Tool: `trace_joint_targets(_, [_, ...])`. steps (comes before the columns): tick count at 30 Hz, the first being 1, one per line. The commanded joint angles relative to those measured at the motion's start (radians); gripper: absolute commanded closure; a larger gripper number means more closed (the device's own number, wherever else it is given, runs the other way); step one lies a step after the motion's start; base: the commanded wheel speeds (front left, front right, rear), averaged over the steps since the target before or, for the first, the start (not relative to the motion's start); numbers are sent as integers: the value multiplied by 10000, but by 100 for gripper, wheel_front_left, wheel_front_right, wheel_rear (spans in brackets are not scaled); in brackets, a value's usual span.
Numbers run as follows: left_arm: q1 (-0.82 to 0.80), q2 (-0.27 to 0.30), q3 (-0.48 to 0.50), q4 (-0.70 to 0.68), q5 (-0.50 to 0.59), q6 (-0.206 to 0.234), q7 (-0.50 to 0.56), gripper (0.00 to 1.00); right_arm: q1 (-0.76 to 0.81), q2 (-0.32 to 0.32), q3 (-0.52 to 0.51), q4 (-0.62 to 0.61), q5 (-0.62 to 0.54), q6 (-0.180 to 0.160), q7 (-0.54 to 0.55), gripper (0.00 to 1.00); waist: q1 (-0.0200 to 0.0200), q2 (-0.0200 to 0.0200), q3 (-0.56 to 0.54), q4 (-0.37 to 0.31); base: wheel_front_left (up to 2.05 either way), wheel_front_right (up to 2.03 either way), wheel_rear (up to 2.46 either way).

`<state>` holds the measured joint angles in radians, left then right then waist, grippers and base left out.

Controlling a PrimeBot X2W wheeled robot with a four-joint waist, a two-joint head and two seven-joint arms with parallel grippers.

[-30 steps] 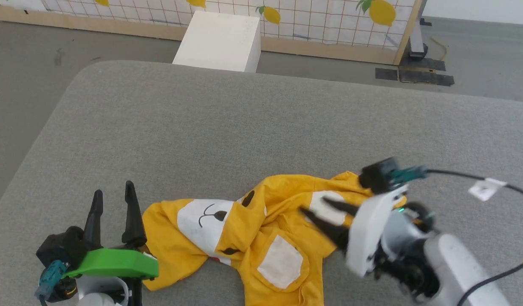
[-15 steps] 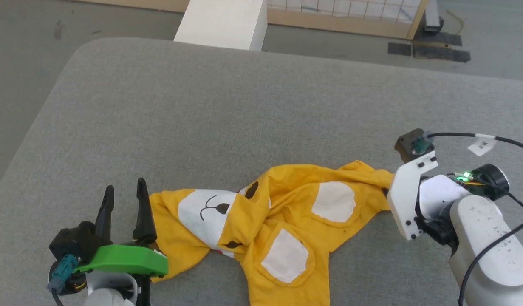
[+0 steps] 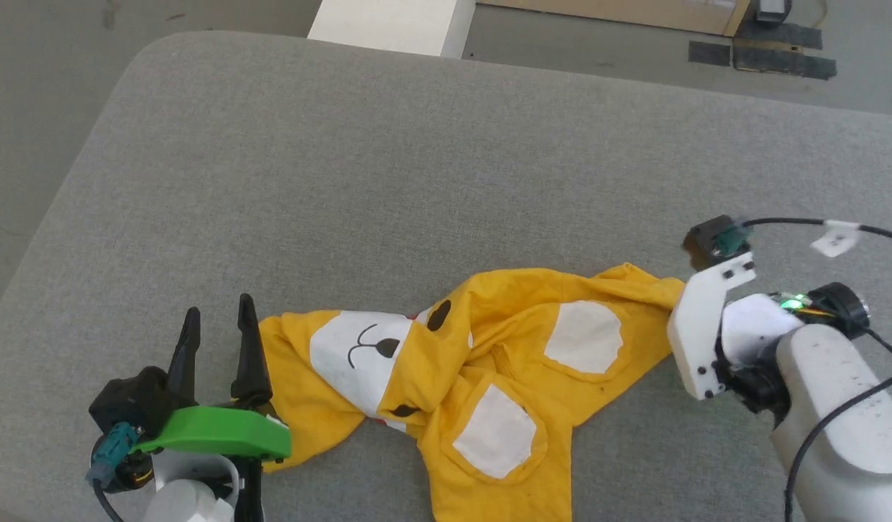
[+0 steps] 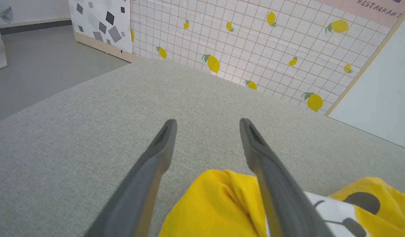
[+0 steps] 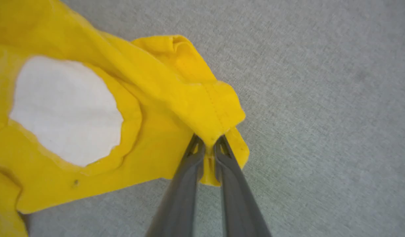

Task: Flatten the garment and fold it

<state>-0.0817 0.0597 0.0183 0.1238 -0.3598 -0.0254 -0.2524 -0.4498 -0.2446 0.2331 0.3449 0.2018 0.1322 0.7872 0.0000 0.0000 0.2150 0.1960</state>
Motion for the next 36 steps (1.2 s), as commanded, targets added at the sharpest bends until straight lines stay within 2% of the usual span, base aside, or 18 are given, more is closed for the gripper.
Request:
trace_joint_targets(1, [-101,-3,23,14,-105,-21,-61,0,99,-6,-320,-142,132,-15,-229,100,0,0,-185,-196,0,0,0])
trace_joint_targets(5, [-32,12,58,29,-169,-48,-68,0,569,82,-1686,-1025,281,-15,-768,100,0,0,-431,-495,0,0,0])
trace_joint_targets(9, [43,46,26,-12,-164,-39,-52,0,1701,208,-3317,-2155,114,-15,-763,100,0,0,-572,-783,0,0,0])
trace_joint_targets(16, [71,139,-26,-110,-180,-15,46,0,4474,1347,-6394,-3886,-458,-15,502,100,0,0,-631,-1088,0,0,0])
trace_joint_targets(20, [120,199,-16,-133,-209,14,112,0,5058,1768,-7008,-4121,-348,-15,764,100,0,0,-645,-1280,0,0,0])
trace_joint_targets(22, [154,218,-18,-131,-235,31,157,0,4978,1881,-7025,-4191,102,-15,433,0,0,0,-663,-1391,0,0,0])
trace_joint_targets(26, [147,206,-85,-114,-337,57,374,0,4454,1935,-7045,-4472,1552,-15,-916,0,0,0,-747,-1535,0,0,0])
trace_joint_targets(29, [-144,208,-283,-216,-510,-73,916,0,4182,1939,-7052,-4626,2022,-15,-1851,0,0,0,-774,-1583,0,0,0])
trace_joint_targets(31, [-514,283,-530,-252,-585,-108,1789,0,4046,1940,-7036,-4660,2129,-15,-2224,0,0,0,-787,-1572,0,0,0])
trace_joint_targets(33, [-975,426,-918,-183,-618,-103,3210,0,3962,1941,-6951,-4569,2246,-15,-2354,0,0,0,-800,-1540,0,0,0])
trace_joint_targets(36, [-1660,683,-1525,69,-538,169,5883,0,3961,1941,-6701,-4411,2219,-15,-2370,0,0,0,-848,-1499,0,0,0])
